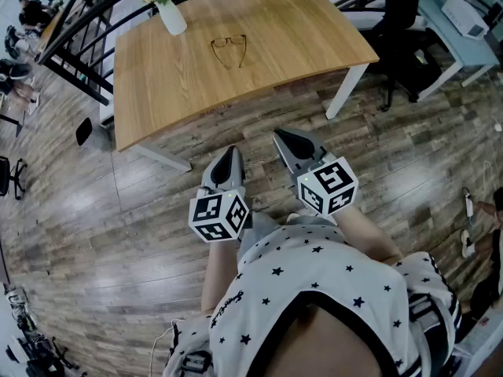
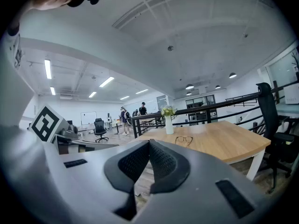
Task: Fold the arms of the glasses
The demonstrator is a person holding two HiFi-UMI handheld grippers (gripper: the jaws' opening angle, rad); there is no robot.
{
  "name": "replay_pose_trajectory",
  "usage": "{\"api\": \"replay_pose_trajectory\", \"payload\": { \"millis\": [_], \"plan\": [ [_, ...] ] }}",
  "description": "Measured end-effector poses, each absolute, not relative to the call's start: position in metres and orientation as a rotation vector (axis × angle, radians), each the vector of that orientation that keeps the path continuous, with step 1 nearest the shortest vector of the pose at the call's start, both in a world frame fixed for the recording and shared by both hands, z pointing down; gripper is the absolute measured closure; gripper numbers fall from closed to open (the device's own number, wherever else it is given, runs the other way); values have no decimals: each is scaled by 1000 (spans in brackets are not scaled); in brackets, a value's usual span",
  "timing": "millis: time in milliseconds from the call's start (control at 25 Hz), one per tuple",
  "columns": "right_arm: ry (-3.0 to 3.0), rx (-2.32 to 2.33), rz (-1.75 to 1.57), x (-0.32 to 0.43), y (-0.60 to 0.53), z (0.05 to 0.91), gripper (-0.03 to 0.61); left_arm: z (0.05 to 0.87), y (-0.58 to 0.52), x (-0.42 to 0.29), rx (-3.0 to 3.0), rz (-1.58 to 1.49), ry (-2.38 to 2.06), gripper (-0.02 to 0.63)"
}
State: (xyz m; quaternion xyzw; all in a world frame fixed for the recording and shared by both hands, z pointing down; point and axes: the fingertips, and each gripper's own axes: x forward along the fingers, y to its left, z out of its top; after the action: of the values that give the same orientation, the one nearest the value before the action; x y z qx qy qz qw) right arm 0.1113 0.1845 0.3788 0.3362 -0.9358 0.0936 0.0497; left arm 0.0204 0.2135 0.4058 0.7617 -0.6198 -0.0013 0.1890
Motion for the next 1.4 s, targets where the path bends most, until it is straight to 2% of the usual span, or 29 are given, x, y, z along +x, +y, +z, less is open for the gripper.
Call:
{"api": "replay_pose_trajectory", "payload": {
  "millis": [880,1400],
  "plan": [
    [-2867,893,265,153,203,380,560,404,230,54,2067,-74,-1808,607],
    [-2854,897,281,144,149,386,560,405,173,42,2087,-40,-1821,607]
  ]
}}
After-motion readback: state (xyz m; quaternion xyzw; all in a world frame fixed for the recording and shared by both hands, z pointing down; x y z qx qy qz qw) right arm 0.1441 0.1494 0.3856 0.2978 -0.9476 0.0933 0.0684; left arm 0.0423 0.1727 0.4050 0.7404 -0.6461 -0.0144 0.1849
